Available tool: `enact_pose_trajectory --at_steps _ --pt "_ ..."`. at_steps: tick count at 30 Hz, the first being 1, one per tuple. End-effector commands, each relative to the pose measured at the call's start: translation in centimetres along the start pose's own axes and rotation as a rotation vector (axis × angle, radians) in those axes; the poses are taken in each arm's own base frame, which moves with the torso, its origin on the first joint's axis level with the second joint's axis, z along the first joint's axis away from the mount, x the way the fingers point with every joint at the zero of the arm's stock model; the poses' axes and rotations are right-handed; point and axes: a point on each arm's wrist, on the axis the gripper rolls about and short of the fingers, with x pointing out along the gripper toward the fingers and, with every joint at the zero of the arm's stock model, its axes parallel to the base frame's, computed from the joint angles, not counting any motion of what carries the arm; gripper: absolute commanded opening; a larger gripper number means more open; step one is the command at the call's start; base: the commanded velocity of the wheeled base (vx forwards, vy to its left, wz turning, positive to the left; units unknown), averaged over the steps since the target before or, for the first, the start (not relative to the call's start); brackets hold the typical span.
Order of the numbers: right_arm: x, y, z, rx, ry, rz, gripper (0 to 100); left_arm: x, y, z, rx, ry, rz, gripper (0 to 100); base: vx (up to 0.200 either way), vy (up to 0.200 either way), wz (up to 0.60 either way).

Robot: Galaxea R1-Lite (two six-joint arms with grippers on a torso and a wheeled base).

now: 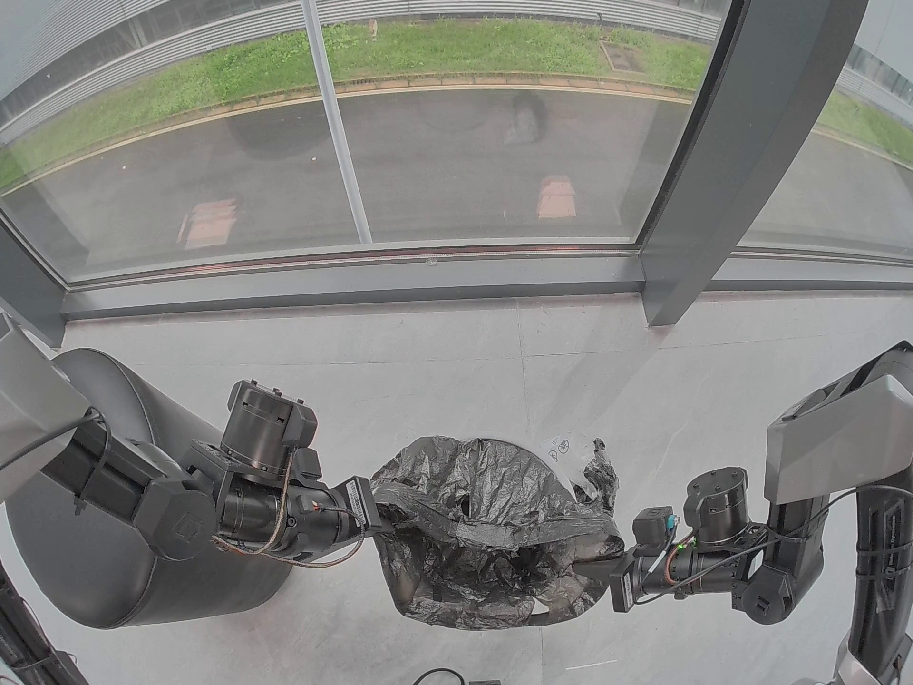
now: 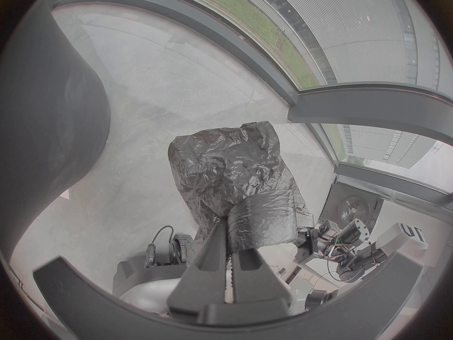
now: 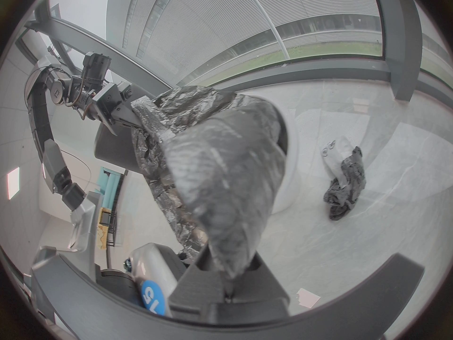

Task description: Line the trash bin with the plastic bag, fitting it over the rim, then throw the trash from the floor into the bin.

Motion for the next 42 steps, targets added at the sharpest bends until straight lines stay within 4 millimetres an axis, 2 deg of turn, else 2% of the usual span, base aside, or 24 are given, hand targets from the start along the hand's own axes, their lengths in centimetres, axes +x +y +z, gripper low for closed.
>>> enact_pose_trajectory --at_steps 1,17,22,23,34,38,42 --pt "-0.2 -1.3 -0.3 0.009 0.001 -0.035 0 1.2 0.8 0.4 -0.012 0.015 0.027 0 0.0 0.0 0.0" --pt "-0.4 -1.5 -0.4 0.019 0.002 -0.048 0 1.7 1.1 0.7 -0.008 0.014 0.042 0 0.0 0.0 0.0" --pt "-0.4 -1.9 -0.2 0.02 -0.01 -0.114 0 1.7 1.3 0.8 -0.012 0.009 0.043 0 0.0 0.0 0.0" --pt "-0.4 -1.9 -0.2 0.02 -0.01 -0.114 100 1.7 1.3 0.8 -0.012 0.009 0.043 0 0.0 0.0 0.0" --pt "-1.4 -1.8 -0.2 0.015 -0.06 -0.137 100 1.6 1.2 0.9 -0.011 0.006 0.042 0 0.0 0.0 0.0" --pt "-1.5 -1.7 0.6 -0.012 -0.094 -0.141 100 1.6 1.2 0.9 -0.01 0.004 0.041 0 0.0 0.0 0.0" --pt "-1.2 -1.2 2.4 -0.1 -0.156 -0.158 100 1.4 1.1 0.9 -0.008 -0.001 0.036 0 0.0 0.0 0.0"
